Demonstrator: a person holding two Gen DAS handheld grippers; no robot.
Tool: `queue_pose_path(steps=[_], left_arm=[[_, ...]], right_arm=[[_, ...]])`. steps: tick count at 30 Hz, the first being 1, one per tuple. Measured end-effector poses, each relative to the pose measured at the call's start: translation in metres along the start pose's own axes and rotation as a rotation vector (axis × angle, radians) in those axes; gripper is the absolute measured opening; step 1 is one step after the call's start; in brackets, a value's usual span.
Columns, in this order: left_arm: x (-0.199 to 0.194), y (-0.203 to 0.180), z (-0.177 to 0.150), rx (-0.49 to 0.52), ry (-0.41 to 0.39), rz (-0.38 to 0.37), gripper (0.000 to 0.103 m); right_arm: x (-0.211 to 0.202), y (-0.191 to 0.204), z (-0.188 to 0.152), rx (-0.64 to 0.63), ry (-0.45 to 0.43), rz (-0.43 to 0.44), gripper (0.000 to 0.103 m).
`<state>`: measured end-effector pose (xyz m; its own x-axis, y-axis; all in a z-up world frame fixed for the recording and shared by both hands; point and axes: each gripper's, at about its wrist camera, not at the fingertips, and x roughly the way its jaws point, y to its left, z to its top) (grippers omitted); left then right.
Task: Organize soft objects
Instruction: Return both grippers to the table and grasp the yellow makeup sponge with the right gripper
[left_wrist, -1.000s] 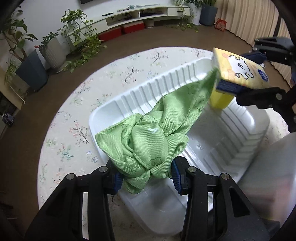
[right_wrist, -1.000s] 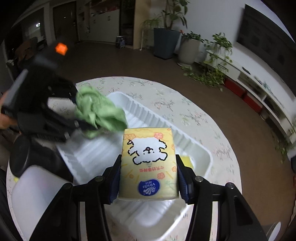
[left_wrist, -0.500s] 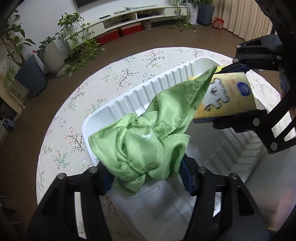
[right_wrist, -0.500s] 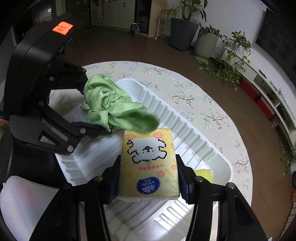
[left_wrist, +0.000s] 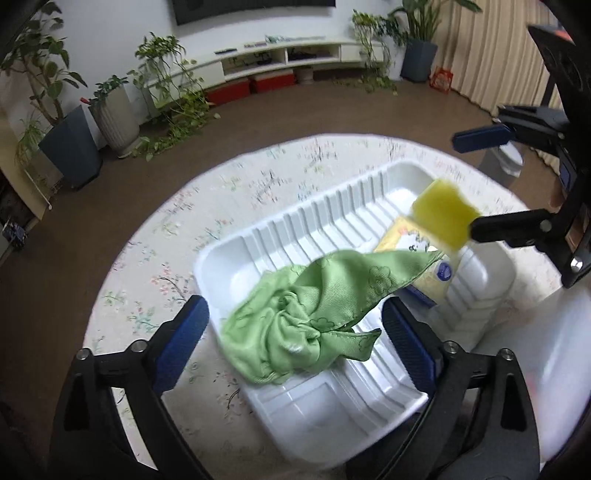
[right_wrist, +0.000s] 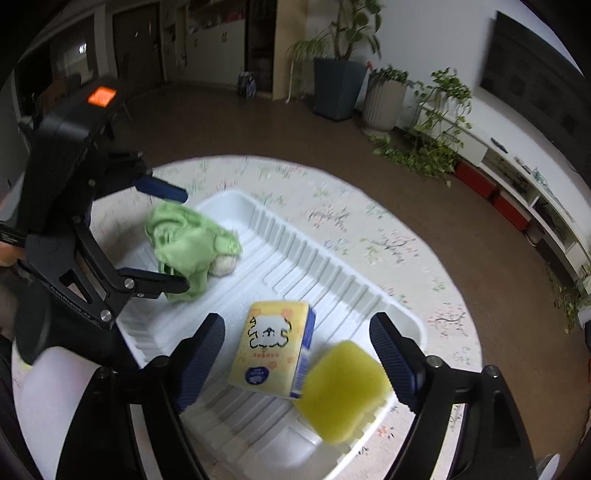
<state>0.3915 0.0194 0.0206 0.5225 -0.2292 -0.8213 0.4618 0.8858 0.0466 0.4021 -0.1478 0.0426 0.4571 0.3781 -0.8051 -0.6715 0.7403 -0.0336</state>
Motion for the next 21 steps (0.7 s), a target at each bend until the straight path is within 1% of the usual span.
queue_pose_path(steps=[4, 6, 8, 11, 13, 14, 15, 16, 18, 21], left_arm=[[-0.033, 0.007, -0.006, -0.048, -0.071, 0.003, 0.102], [-0.053, 0.011, -0.016, -0.086, -0.113, 0.008, 0.102], [-0.077, 0.015, -0.035, -0.133, -0.157, 0.002, 0.103], [-0.105, 0.012, -0.068, -0.187, -0.2, 0.014, 0.103], [-0.124, 0.004, -0.099, -0.214, -0.217, 0.026, 0.103], [-0.13, 0.001, -0.109, -0.22, -0.222, 0.029, 0.103], [-0.139, -0.005, -0.127, -0.235, -0.235, 0.031, 0.103], [-0.142, -0.009, -0.138, -0.247, -0.238, 0.028, 0.103], [-0.152, -0.021, -0.168, -0.289, -0.235, 0.019, 0.103], [-0.161, -0.04, -0.203, -0.33, -0.234, 0.013, 0.103]], right_arm=[[-0.04, -0.007, -0.007, 0.079, -0.083, -0.012, 0.084], [-0.063, -0.007, -0.017, 0.119, -0.13, -0.013, 0.086], [-0.087, -0.005, -0.032, 0.168, -0.175, -0.023, 0.088], [-0.119, 0.005, -0.063, 0.245, -0.225, -0.034, 0.091], [-0.137, 0.019, -0.089, 0.273, -0.244, -0.045, 0.096], [-0.145, 0.028, -0.102, 0.285, -0.25, -0.049, 0.097], [-0.152, 0.035, -0.114, 0.302, -0.258, -0.045, 0.101], [-0.16, 0.047, -0.132, 0.325, -0.264, -0.02, 0.103], [-0.169, 0.065, -0.157, 0.359, -0.263, 0.009, 0.103], [-0.177, 0.096, -0.192, 0.405, -0.26, 0.012, 0.103]])
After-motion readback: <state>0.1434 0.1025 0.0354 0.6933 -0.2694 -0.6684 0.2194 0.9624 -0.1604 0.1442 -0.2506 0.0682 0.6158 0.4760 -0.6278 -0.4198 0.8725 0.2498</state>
